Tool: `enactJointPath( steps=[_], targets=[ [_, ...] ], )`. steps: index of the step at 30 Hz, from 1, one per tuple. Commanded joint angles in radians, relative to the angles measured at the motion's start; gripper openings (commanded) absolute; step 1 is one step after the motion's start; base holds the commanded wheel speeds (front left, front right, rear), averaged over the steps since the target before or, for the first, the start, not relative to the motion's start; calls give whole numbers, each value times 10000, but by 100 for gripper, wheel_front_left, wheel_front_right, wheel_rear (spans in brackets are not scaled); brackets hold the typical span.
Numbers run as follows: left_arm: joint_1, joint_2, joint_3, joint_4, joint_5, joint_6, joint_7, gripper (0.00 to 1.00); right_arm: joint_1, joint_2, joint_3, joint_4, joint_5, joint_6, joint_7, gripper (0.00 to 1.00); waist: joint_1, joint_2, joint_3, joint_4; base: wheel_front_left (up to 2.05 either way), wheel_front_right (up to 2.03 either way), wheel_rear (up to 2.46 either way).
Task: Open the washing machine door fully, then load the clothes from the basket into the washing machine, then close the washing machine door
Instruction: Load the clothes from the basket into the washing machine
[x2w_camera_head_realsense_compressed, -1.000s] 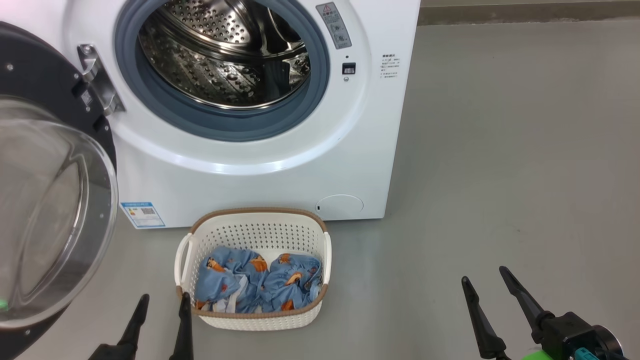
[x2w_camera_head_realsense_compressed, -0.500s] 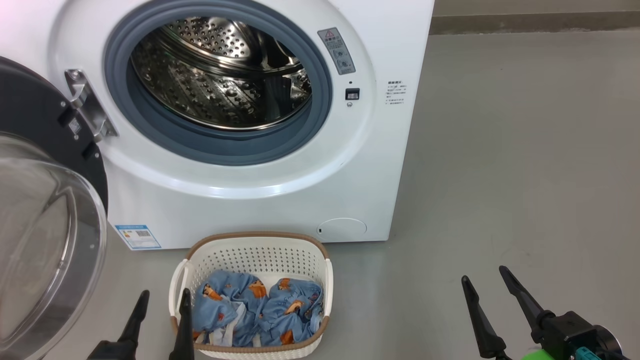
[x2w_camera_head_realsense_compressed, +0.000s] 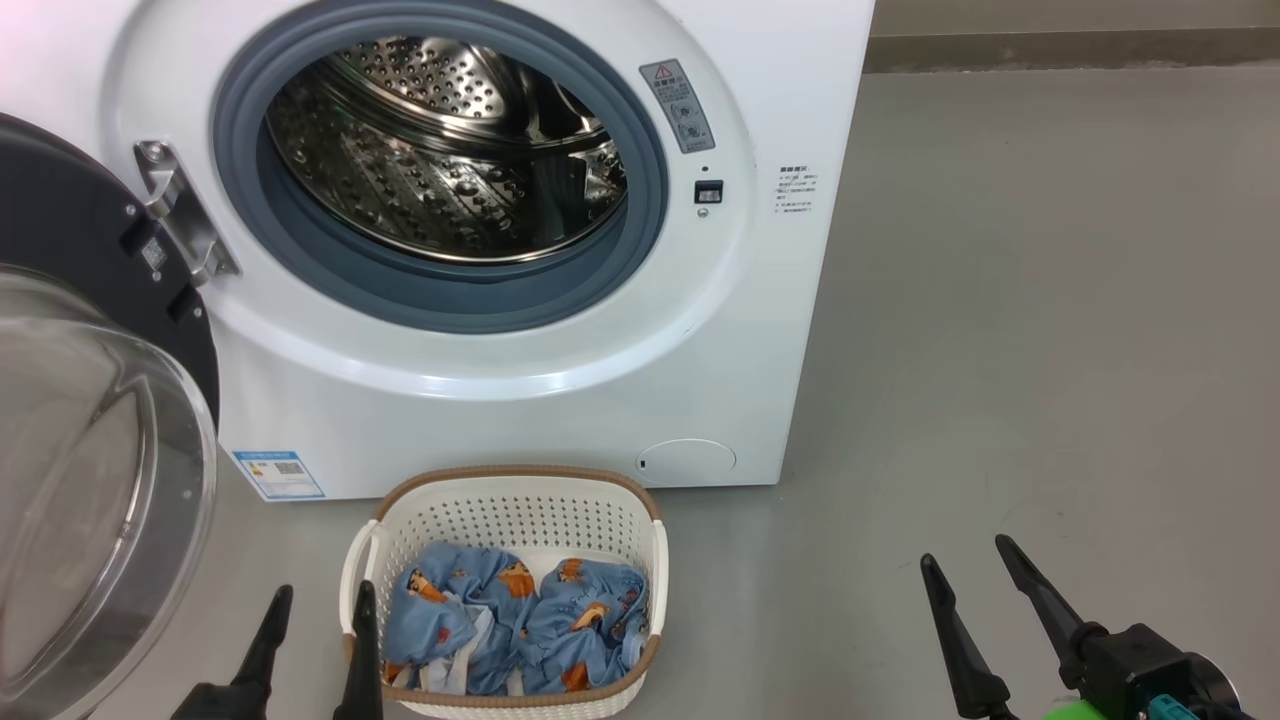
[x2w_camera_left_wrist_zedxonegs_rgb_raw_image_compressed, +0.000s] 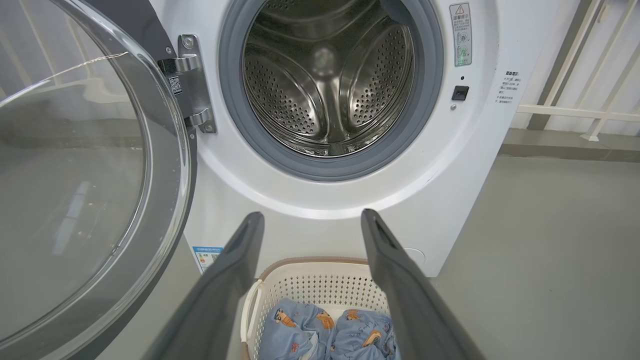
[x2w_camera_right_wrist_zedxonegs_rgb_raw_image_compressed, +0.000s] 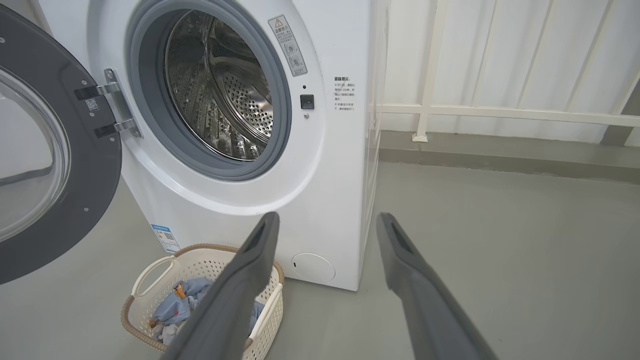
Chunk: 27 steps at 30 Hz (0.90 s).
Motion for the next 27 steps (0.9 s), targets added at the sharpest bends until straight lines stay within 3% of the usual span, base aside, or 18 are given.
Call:
enactJointPath(
  steps=[1, 11, 18, 27],
  targets=[
    [-498, 155, 296, -204, -56, 75, -138, 100, -343, -45, 266, -219, 109, 16, -37, 100, 0, 0, 11, 4, 0, 0, 0],
    [-664, 147, 155, -30, -181, 45, -150, 100, -407, -45, 271, -267, 128, 16, -65, 100, 0, 0, 171, 53, 0, 0, 0],
    [-1097, 42, -147, 693, -546, -292, 68, 100, -558, -45, 333, -368, 119, 16, -54, 100, 0, 0, 513, 39, 0, 0, 0],
    [-3039, -213, -987, 3747, -1198, -890, 216, 100, -1189, -161, 508, -705, 80, 16, 26, 100, 0, 0, 1903, -202, 0, 0, 0]
  ],
)
